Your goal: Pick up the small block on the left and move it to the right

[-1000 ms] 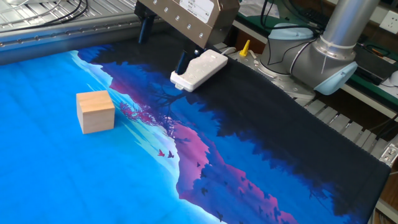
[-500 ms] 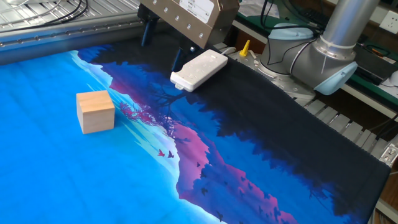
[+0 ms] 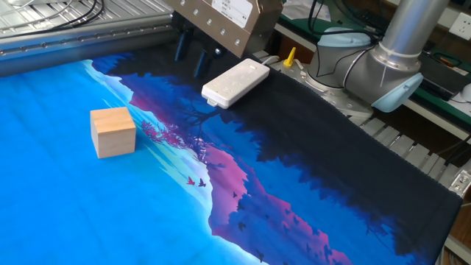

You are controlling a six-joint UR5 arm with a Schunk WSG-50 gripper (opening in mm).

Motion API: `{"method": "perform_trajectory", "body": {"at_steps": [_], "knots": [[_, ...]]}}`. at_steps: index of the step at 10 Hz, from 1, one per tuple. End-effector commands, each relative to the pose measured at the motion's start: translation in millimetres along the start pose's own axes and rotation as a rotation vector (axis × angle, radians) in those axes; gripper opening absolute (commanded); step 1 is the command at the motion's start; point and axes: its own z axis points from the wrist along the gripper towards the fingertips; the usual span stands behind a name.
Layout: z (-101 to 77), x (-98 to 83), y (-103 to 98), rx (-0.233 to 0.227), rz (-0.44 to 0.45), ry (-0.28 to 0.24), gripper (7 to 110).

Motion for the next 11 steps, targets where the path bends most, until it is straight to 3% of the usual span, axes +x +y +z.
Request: {"method": "perform_trajectory", "body": {"at_steps": [1, 2, 3, 4, 5, 6, 7, 8, 9, 11], "knots": [[0.0, 5.7, 16.6, -0.092, 0.062, 0.001, 7], [-1.0, 4.3, 25.4, -0.132, 0.088, -0.007, 7], [-1.7, 10.1, 29.5, -0.143, 0.092, 0.018, 7], [-5.4, 25.7, 42.9, -0.196, 0.099, 0.08, 7], [-11.7, 24.9, 68.2, -0.297, 0.168, 0.095, 7], [-8.8, 35.9, 50.6, -0.225, 0.135, 0.129, 7], [-11.1, 31.1, 53.6, -0.234, 0.159, 0.121, 7], [-6.5, -12.0, 37.5, -0.204, 0.205, -0.048, 7], [-4.8, -27.2, 24.9, -0.194, 0.195, -0.118, 7], [-4.5, -27.5, 7.5, -0.181, 0.162, -0.127, 7]]}}
